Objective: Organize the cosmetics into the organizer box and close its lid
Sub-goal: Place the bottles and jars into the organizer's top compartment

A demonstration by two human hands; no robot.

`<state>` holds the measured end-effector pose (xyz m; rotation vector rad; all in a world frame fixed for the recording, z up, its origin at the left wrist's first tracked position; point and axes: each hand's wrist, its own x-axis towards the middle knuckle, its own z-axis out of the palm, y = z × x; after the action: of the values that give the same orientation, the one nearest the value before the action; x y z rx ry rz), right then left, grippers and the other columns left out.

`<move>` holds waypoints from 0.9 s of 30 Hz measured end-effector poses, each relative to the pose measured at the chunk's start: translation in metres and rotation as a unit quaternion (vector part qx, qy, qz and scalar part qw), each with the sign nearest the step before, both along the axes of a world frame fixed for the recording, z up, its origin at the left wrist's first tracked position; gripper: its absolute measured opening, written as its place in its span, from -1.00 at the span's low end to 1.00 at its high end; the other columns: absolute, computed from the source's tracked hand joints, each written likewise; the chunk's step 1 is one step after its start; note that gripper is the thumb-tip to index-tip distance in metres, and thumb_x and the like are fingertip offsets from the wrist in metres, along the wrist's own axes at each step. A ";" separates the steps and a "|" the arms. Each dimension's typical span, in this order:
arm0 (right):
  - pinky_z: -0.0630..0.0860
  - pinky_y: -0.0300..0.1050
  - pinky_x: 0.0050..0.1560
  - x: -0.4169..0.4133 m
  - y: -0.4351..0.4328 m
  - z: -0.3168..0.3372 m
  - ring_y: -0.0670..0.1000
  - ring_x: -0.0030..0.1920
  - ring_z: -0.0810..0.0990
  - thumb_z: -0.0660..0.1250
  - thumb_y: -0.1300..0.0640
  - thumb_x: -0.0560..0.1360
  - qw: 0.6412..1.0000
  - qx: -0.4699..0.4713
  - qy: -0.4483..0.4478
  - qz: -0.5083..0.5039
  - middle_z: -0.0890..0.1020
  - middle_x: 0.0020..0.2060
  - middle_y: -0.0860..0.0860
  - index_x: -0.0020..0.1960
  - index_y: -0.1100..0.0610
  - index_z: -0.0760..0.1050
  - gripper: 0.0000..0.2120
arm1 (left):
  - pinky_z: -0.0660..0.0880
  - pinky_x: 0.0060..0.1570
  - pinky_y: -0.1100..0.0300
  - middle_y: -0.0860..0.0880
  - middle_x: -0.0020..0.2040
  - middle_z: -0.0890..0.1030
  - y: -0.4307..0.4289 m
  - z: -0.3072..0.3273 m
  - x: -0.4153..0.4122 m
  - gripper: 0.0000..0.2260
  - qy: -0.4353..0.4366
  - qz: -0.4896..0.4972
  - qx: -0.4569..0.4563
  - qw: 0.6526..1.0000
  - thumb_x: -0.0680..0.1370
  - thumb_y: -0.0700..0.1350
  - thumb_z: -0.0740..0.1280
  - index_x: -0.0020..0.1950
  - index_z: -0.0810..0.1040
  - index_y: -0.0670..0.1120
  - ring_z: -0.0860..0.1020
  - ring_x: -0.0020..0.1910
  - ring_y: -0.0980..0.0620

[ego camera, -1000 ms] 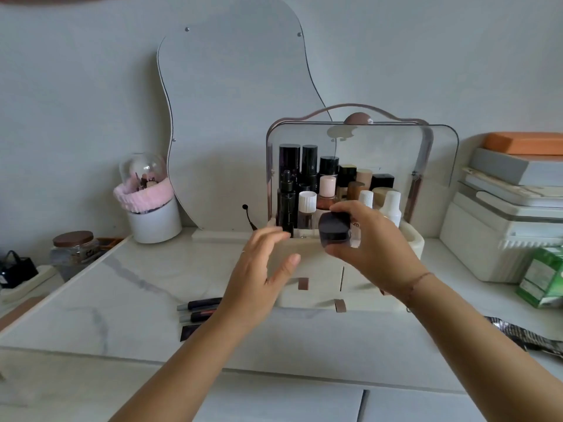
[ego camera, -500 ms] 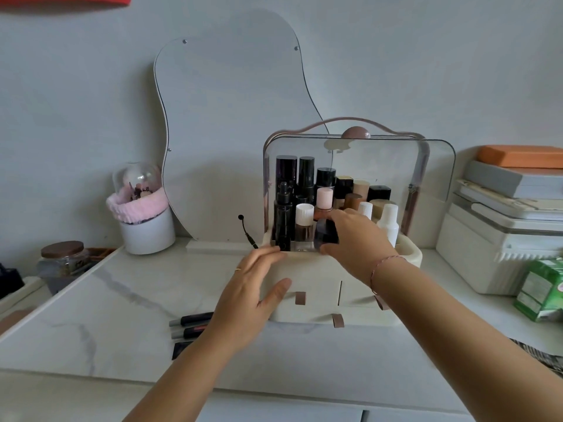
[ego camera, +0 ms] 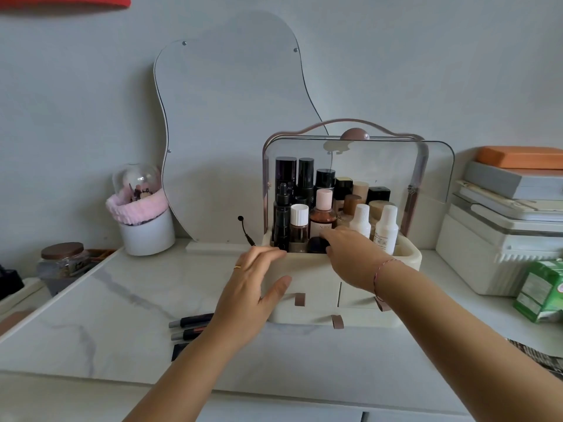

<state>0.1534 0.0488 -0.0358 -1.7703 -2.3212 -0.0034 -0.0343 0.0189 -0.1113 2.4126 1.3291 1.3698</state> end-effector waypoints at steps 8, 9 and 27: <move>0.42 -0.12 0.21 0.001 -0.018 -0.033 0.12 0.18 0.51 0.13 0.33 0.55 0.983 0.155 0.094 0.037 0.48 0.27 0.07 0.24 0.23 0.49 -0.69 | 0.11 0.22 0.58 0.17 0.36 0.33 -0.004 -0.005 0.000 -0.53 0.003 -0.002 -0.013 1.000 0.54 0.21 0.12 0.39 0.35 0.05 0.26 0.38 0.23; 0.43 -0.07 0.23 0.000 -0.021 -0.039 0.14 0.15 0.54 0.17 0.29 0.55 0.976 0.192 0.093 0.046 0.52 0.23 0.08 0.23 0.23 0.50 -0.71 | 0.09 0.25 0.56 0.18 0.39 0.30 -0.006 -0.007 0.000 -0.53 -0.004 -0.009 -0.020 1.000 0.54 0.21 0.14 0.41 0.33 0.06 0.23 0.40 0.25; 0.50 -0.32 -0.15 -0.018 -0.076 -0.148 -0.18 -0.13 0.57 0.39 0.08 0.46 0.890 0.125 0.438 -0.005 0.56 -0.09 -0.19 0.00 -0.11 0.40 -0.79 | 0.28 0.27 0.26 0.13 0.28 0.43 -0.005 -0.079 -0.118 -0.16 0.030 0.085 -0.280 0.956 0.17 0.37 0.33 0.38 0.39 0.02 0.41 0.28 0.12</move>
<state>0.1356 -0.0276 -0.1835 -1.2629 -1.5634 0.3918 -0.1528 0.0138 -0.1907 2.0021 1.6911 0.7930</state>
